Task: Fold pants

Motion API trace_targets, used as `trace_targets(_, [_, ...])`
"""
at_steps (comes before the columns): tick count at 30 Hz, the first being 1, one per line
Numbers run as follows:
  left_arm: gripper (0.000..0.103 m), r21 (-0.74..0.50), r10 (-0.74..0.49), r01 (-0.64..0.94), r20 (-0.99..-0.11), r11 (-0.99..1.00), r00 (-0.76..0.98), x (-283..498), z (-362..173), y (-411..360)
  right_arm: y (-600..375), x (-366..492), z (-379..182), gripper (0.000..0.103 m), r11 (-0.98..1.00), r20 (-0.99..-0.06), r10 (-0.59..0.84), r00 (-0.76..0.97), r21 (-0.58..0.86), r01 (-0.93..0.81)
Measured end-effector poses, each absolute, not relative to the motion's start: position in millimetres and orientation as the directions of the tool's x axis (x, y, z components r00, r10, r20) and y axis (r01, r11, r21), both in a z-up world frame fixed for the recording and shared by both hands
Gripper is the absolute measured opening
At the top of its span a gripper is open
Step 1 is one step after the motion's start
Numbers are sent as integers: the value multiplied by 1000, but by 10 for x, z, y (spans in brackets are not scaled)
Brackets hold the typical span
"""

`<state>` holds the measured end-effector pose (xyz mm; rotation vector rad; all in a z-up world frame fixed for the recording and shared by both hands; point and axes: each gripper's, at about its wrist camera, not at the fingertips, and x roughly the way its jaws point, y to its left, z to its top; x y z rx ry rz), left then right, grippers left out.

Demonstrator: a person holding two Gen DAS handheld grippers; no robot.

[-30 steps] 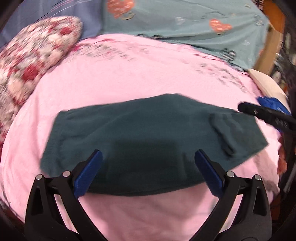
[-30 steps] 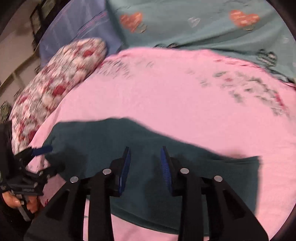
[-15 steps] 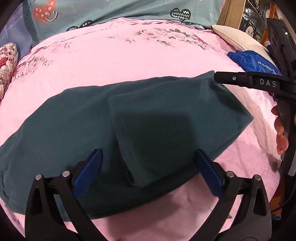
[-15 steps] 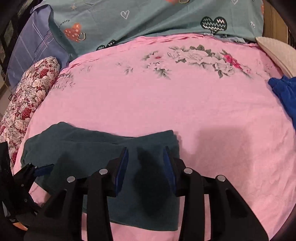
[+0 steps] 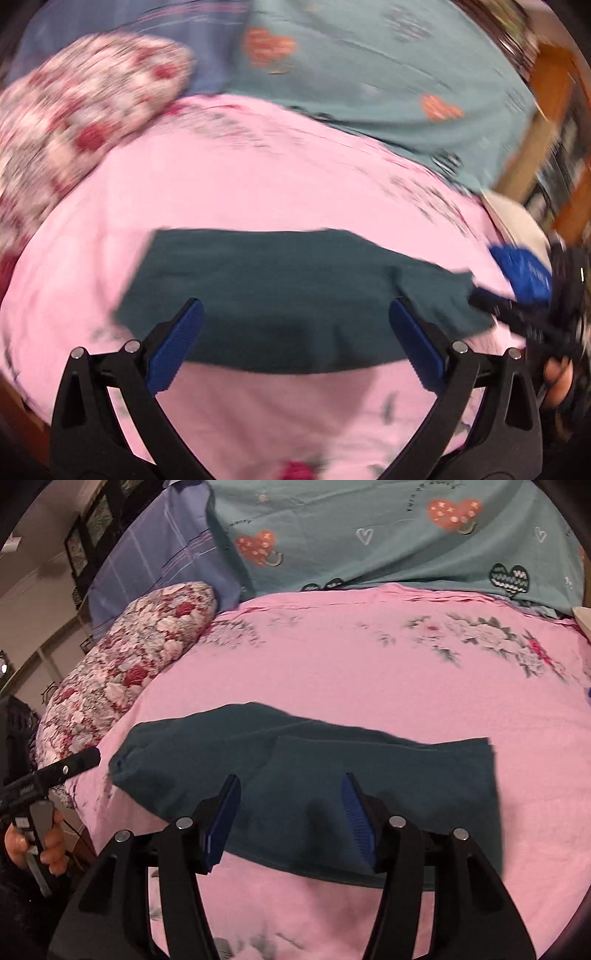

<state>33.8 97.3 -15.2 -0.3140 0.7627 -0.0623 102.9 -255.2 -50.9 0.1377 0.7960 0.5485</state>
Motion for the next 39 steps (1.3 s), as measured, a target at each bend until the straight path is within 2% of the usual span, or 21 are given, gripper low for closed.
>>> trace_targets(2, [101,-413,-184,-170,-689,895,701,334,-300,1464,-2233,1012,-570,57,825,-650,550,525,323,-465])
trace_targets(3, [101,-485,-225,-197,-678,852,700,343,-377,1660,-2092,1012,-588,57,814,-658,557,506,314,-489])
trace_targets(5, [101,-550,-261,-217,-660,806,704,406,-430,1888,-1778,958,-620,57,792,-681,562,470,278,-544])
trace_targets(8, [101,-540,-288,-165,-654,825,700,610,-364,2026,-1421,841,-638,57,755,-703,559,439,213,-620])
trace_targets(11, [101,-503,-291,-162,-701,849,651,884,-453,2100,-1148,693,-695,57,715,-721,548,424,141,-684])
trace_targets(15, [100,-497,-319,-171,-747,850,584,1042,-692,2178,-1095,671,-788,57,712,-728,543,419,135,-689])
trace_targets(18, [97,-488,-340,-123,-747,864,572,1070,-770,2077,-1117,709,-819,57,730,-726,539,426,150,-667])
trace_targets(22, [75,-411,-303,-74,-772,909,558,1051,-781,1925,-1110,752,-841,57,739,-731,532,426,156,-655])
trace_targets(24, [44,-401,-307,-62,-784,914,539,1046,-795,1917,-1112,755,-840,57,738,-731,533,426,157,-656])
trace_targets(25, [25,-414,-324,-64,-792,908,517,1050,-824,1931,-1110,755,-838,57,740,-730,533,427,157,-655])
trace_targets(33, [28,-453,-343,-93,-780,887,523,1087,-815,1946,-1165,749,-824,57,741,-722,543,428,172,-650])
trace_targets(35, [25,-434,-325,-79,-771,897,548,1059,-713,1878,-1213,738,-783,57,746,-712,544,445,167,-645])
trace_targets(39, [24,-421,-340,5,-726,907,598,992,-327,1602,-1488,720,-648,57,774,-671,548,500,181,-606])
